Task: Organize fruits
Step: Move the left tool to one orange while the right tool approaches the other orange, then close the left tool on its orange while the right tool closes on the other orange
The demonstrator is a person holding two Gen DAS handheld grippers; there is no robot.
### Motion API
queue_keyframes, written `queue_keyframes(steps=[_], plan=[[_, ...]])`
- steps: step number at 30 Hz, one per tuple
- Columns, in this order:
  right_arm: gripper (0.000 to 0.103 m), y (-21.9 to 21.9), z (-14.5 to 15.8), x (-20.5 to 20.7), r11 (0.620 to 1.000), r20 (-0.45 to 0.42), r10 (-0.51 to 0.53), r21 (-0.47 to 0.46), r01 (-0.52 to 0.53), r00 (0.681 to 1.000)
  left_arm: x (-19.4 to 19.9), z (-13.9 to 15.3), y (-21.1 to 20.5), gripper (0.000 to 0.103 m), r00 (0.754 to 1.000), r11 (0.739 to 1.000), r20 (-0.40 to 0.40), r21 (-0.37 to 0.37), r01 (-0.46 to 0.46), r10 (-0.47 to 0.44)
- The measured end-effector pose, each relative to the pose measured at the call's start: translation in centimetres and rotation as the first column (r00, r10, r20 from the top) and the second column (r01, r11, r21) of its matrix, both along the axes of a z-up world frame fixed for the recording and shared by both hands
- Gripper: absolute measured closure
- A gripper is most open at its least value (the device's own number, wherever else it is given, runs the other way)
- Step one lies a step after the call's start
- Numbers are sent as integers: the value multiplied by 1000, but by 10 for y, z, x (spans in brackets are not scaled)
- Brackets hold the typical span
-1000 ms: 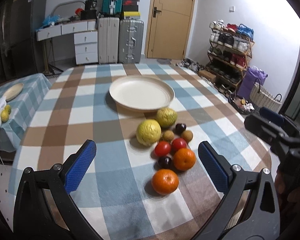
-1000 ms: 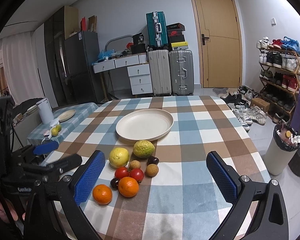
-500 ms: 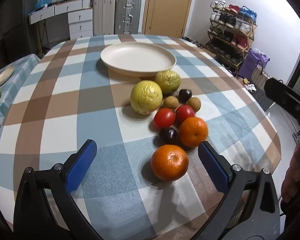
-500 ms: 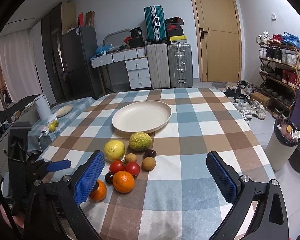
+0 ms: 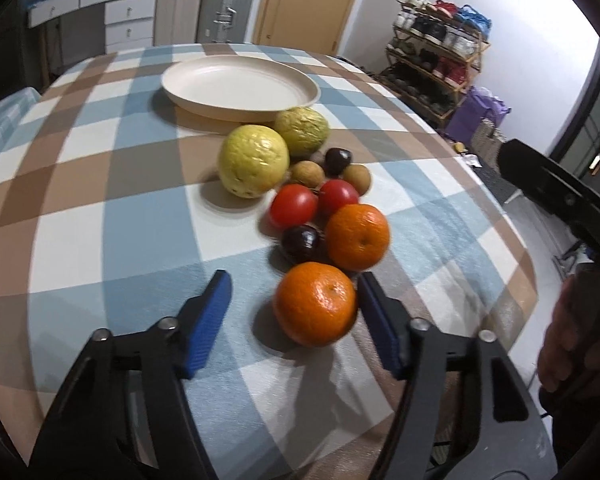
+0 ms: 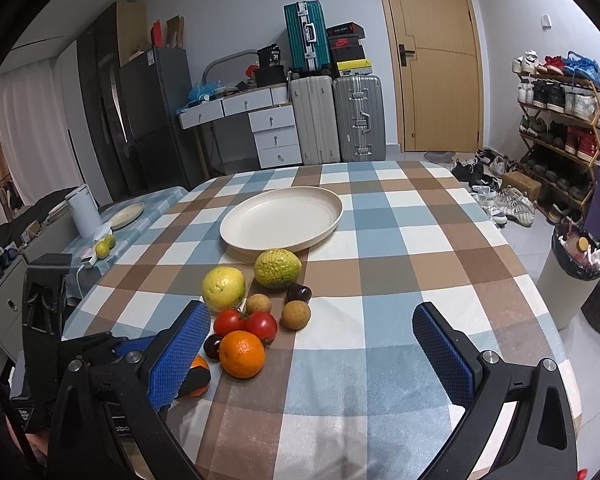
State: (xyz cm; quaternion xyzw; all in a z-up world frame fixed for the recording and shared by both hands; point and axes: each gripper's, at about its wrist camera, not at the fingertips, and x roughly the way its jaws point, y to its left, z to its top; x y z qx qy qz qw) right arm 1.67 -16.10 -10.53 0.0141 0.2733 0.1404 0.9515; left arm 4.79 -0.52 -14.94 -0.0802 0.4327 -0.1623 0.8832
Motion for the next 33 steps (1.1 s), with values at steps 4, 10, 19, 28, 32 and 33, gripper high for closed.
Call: queue_keyframes(steps=[4, 10, 19, 28, 32, 33], plan=[[0, 1, -1, 0, 1000, -4, 1, -2, -1, 1000, -5, 3, -5, 64, 999, 999, 10, -20, 37, -37], [0, 2, -4, 0, 1000, -11, 4, -1, -5, 1000, -7, 4, 3, 65, 1000, 997, 2, -68, 28, -28], [0, 11, -17, 5, 998, -70, 57, 14, -57, 996, -15, 29, 25, 65, 997, 996, 82, -91, 1, 7], [0, 30, -40, 19, 990, -160, 136, 64, -127, 978, -15, 40, 59, 65, 990, 993, 119, -101, -57, 69], [0, 35, -49, 28, 984, -197, 165, 101, -148, 966, -12, 38, 69, 65, 989, 991, 120, -114, -76, 90], [0, 36, -51, 30, 982, -205, 176, 110, -156, 963, -11, 39, 72, 65, 989, 990, 119, -116, -79, 93]])
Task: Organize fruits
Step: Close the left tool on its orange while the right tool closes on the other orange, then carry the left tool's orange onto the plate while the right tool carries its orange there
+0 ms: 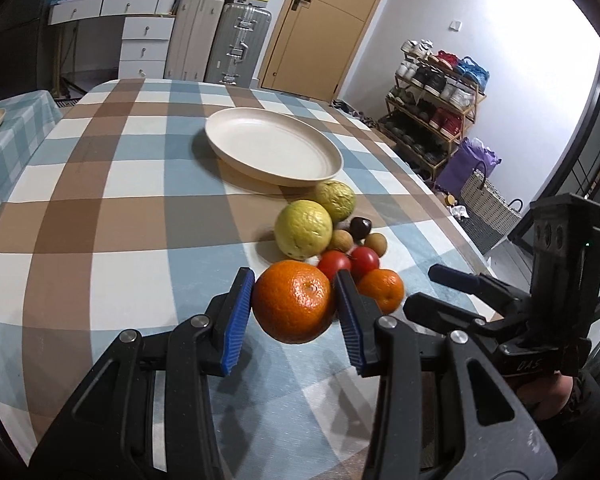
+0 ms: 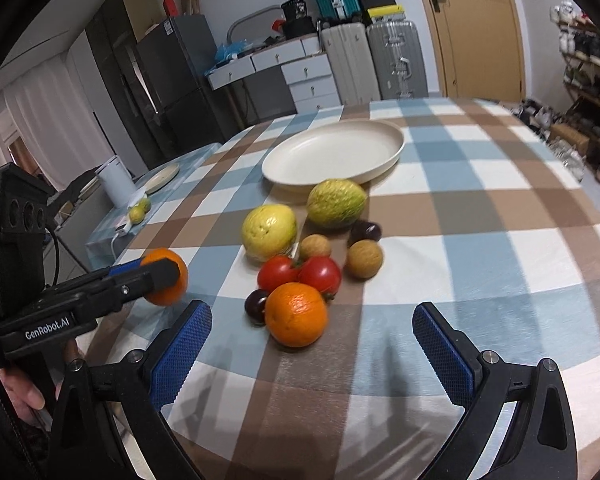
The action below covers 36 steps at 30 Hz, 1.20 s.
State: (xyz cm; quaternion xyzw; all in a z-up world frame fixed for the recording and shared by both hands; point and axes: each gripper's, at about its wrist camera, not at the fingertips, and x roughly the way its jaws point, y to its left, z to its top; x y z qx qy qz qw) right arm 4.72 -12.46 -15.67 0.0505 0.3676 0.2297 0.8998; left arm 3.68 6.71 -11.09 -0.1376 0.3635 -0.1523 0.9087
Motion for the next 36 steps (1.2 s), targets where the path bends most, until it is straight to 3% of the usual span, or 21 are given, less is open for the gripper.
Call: queue_keyframes(steps=[3, 15, 20, 29, 36], plan=[[2, 5, -6, 6, 1000, -22, 14, 9, -14, 1000, 3, -3, 4, 65, 1000, 1000, -5, -1, -7, 7], [27, 12, -21, 21, 998, -93, 51, 42, -48, 994, 15, -13, 0, 65, 1000, 1000, -17, 17, 3, -3], [59, 13, -25, 22, 997, -113, 67, 40, -63, 991, 21, -14, -3, 65, 1000, 1000, -24, 26, 2, -2], [64, 4, -19, 16, 993, -89, 101, 77, -94, 991, 38, -7, -5, 65, 1000, 999, -16, 49, -1, 2], [64, -15, 14, 23, 984, -13, 109, 146, -106, 994, 70, 16, 8, 65, 999, 998, 24, 56, -24, 22]])
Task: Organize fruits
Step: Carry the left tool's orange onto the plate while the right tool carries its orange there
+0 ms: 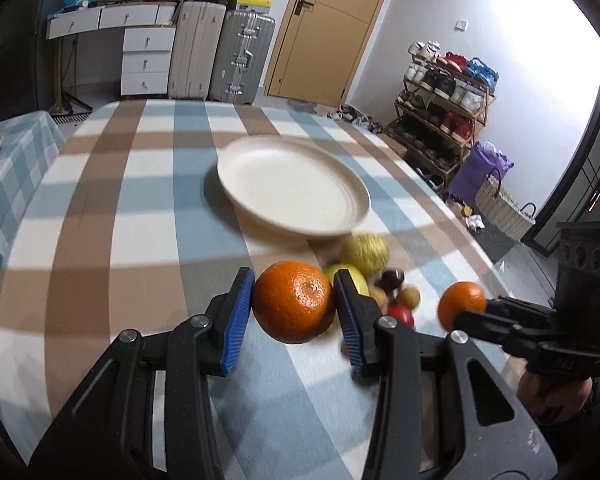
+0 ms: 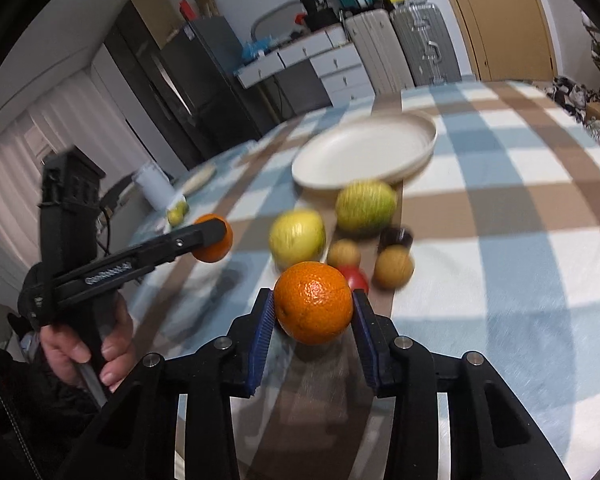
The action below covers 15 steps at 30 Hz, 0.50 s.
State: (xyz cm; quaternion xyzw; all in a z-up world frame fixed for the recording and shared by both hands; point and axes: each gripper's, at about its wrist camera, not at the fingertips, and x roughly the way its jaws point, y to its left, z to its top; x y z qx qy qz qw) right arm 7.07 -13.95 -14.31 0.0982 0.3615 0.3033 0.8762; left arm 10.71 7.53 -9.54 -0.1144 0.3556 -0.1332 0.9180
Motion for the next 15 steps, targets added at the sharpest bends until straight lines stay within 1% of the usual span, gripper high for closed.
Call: queue_keyframes(steps=[5, 7, 9, 13, 15], plan=[[64, -5, 33, 29, 1000, 65, 5, 13, -6, 998, 38, 17, 6, 65, 1000, 1000, 16, 1, 8, -8], [64, -4, 47, 47, 1000, 88, 13, 13, -15, 996, 56, 25, 7, 65, 1000, 1000, 29, -10, 3, -3], [64, -4, 57, 65, 1000, 102, 20, 20, -23, 995, 72, 31, 6, 65, 999, 1000, 42, 1, 6, -6], [64, 3, 73, 108, 999, 114, 44, 21, -47, 993, 119, 36, 4, 65, 999, 999, 28, 2, 33, -33], [64, 8, 77, 132, 998, 116, 52, 14, -54, 992, 143, 34, 1, 65, 999, 999, 17, 19, 39, -39]])
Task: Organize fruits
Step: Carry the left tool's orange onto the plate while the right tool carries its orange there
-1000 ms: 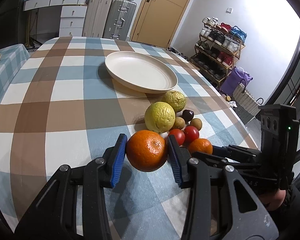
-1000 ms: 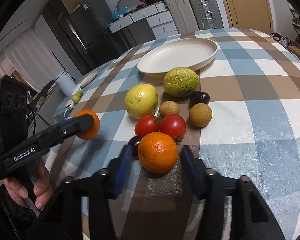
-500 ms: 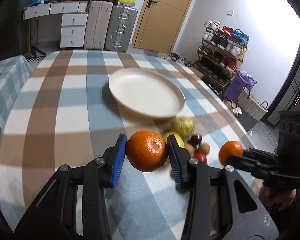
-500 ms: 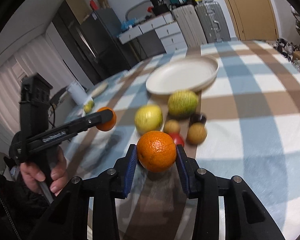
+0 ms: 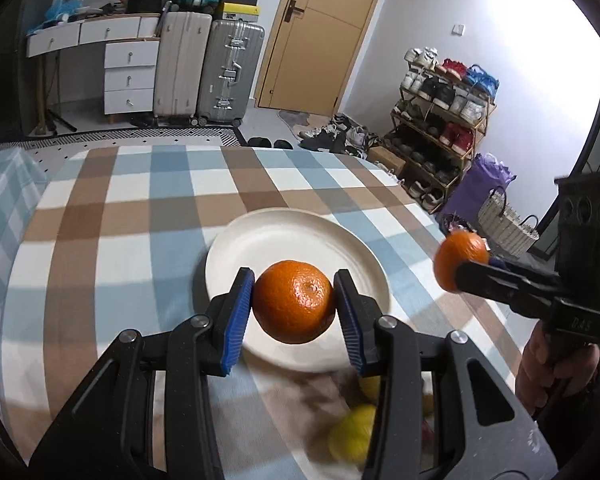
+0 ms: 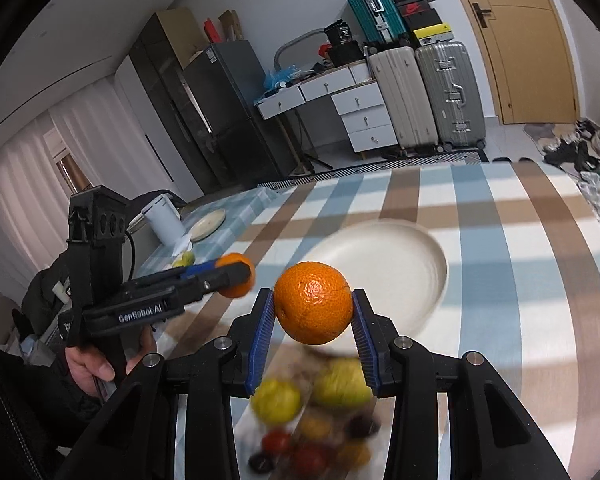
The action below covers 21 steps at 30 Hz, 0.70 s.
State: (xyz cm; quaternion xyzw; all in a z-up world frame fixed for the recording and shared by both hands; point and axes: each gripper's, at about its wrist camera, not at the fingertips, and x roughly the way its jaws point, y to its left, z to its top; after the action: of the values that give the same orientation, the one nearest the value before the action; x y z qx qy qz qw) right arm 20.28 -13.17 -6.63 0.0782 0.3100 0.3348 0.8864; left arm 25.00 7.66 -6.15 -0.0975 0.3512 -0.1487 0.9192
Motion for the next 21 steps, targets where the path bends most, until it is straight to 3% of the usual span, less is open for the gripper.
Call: queue_keyframes(steps=[10, 16, 21], plan=[[64, 22, -27, 107, 999, -100, 13, -30, -16, 995, 110, -39, -4, 65, 992, 999, -118, -36, 37, -41], [64, 26, -62, 151, 999, -189, -8, -54, -2, 982, 140, -64, -5, 65, 987, 998, -154, -51, 46, -53], [64, 29, -77, 163, 998, -217, -4, -64, -10, 976, 153, -75, -10, 65, 983, 996, -167, -59, 64, -73]])
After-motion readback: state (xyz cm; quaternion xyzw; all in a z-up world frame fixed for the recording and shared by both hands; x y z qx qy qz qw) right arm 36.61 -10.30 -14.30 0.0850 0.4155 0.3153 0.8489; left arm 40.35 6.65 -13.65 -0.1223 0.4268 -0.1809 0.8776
